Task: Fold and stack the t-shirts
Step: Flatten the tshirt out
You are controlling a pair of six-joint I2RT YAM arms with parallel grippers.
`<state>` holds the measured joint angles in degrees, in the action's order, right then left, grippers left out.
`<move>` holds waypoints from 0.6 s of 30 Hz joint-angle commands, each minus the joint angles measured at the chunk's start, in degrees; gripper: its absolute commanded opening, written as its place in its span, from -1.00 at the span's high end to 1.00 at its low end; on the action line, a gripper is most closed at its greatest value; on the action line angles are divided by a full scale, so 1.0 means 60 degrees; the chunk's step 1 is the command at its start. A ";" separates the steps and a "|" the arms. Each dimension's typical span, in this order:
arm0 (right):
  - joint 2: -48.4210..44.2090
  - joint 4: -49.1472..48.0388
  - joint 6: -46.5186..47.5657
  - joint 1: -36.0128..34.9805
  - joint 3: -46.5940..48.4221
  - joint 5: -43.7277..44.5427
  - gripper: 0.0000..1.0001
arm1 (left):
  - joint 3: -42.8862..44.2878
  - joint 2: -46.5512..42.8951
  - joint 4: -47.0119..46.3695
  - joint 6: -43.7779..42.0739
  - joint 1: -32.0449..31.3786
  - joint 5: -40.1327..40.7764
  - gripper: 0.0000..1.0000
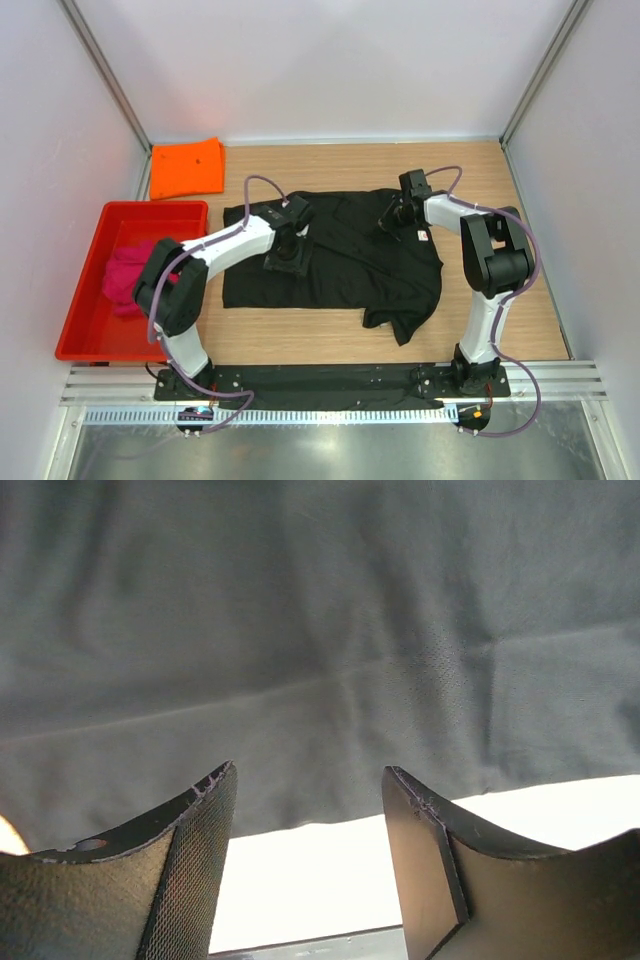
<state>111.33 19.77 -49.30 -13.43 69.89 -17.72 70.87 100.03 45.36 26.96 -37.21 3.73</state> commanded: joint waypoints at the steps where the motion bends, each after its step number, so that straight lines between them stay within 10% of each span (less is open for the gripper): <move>1: -0.0244 0.0102 -0.0192 -0.0017 0.0554 0.0096 0.81 | -0.0298 0.0393 -0.0309 0.0150 -0.0258 -0.0269 -0.22; 11: -0.0831 -0.1767 -0.1435 0.1079 0.0774 0.0829 0.97 | -0.1133 0.0834 -0.0500 0.0165 -0.0667 -0.0299 -0.15; 18: 0.1890 -0.4536 -0.2140 0.2121 0.4193 0.0055 0.78 | -0.0943 0.0892 -0.0471 0.0209 -0.1721 -0.0548 -0.14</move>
<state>117.99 5.63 -59.90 -1.67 86.24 -16.03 66.19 104.20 44.03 27.03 -44.49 3.84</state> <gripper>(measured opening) 0.084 0.575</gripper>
